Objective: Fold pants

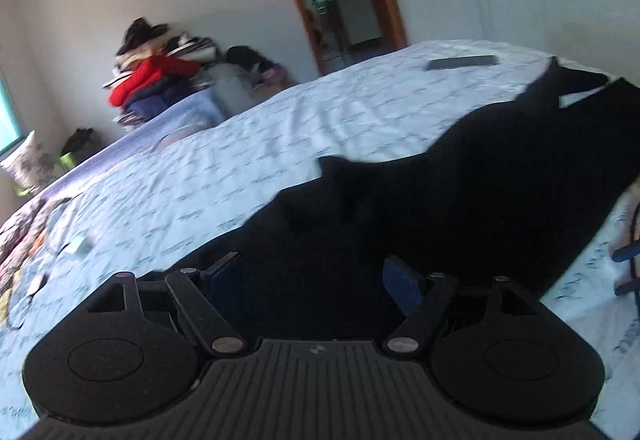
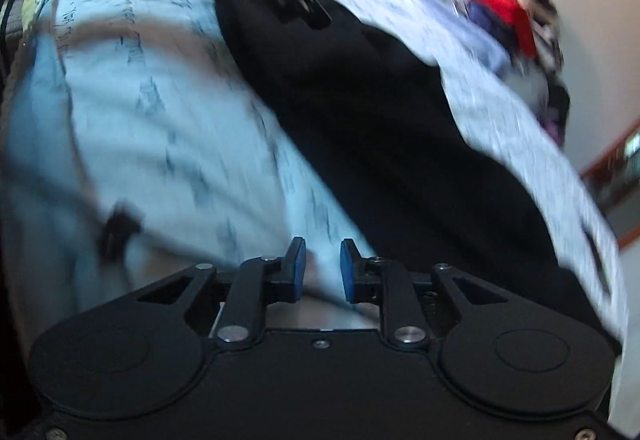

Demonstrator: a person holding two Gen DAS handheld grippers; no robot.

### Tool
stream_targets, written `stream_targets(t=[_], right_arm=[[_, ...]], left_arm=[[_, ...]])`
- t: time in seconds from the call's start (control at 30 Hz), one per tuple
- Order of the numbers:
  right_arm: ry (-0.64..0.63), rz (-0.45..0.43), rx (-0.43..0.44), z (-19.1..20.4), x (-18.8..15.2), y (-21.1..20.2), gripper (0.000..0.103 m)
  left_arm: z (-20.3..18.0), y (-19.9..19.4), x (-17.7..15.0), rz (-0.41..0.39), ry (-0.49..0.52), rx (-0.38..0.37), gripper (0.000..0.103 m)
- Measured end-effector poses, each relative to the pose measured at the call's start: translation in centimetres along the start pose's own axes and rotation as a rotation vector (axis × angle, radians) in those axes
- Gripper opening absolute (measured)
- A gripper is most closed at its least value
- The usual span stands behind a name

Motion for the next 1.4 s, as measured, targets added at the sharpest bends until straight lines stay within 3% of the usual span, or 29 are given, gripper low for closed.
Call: stream_targets(t=[0.07,0.17,0.27,0.33,0.37,0.53,0.67,0.8,0.9,0.93,1.0,1.1,1.2,1.4], right_arm=[[0.113,0.024,0.022,-1.6,-0.9,-3.6,0.019],[0.194,-0.083,-0.066,-5.1,-0.1,-9.0,0.019],[0.186,-0.206,-0.279,-8.9,1.8,-10.6,0.027],[0.071,-0.221,-0.436,-10.1,2.2,-8.2,0.041],[0.009,-0.206,-0.465,-10.3,2.0,-6.3,0.042],[-0.346,-0.05,-0.388,-8.2,-0.8,4.0,0.037],[-0.441,-0.039,-0.366,-7.9,-1.1,6.3,0.036],[-0.447,-0.066,-0.355,-7.7,-0.1,7.2,0.034],[-0.439,-0.054,-0.333,-7.4,-0.1,7.2,0.003],[-0.453,-0.057,-0.345,-7.2,0.1,7.1,0.003],[-0.437,-0.063,-0.348,-8.1,0.2,6.9,0.003],[-0.416,-0.074,-0.357,-7.7,0.4,5.7,0.003],[-0.435,-0.052,-0.351,-7.1,0.0,5.1,0.003],[-0.457,-0.004,-0.327,-6.1,-1.2,4.2,0.003]], left_arm=[[-3.4,0.3,0.9,-0.027,0.033,-0.099,0.08],[-7.4,0.9,1.3,-0.053,0.096,-0.169,0.079],[-9.8,2.1,0.7,-0.035,0.144,-0.175,0.074],[-10.6,2.8,0.1,-0.014,0.163,-0.161,0.069],[-10.9,3.1,-0.1,-0.005,0.17,-0.156,0.066],[-11.9,3.2,-0.4,0.001,0.246,-0.129,0.065],[-12.3,3.5,-0.8,-0.004,0.315,-0.136,0.065],[-12.3,4.4,-0.9,0.012,0.288,-0.148,0.064],[-11.9,4.8,-0.7,0.029,0.243,-0.158,0.059],[-12.1,4.8,-0.5,0.034,0.226,-0.172,0.055],[-12.2,4.8,-0.5,0.051,0.197,-0.189,0.032],[-12.4,4.5,-0.4,0.055,0.171,-0.208,0.015],[-12.7,3.8,-0.2,0.038,0.168,-0.231,0.009],[-13.1,2.4,-0.6,0.037,0.182,-0.275,0.009]])
Point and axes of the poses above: each gripper's, at about its wrist camera, not at the fingertips, and y roughly the way its jaws point, z to its left, x to its top, the point moved 8 cm from there along y, roughly the way its jaws point, and after that the axes turned 13 degrees about -z, right-handed, at the moved point
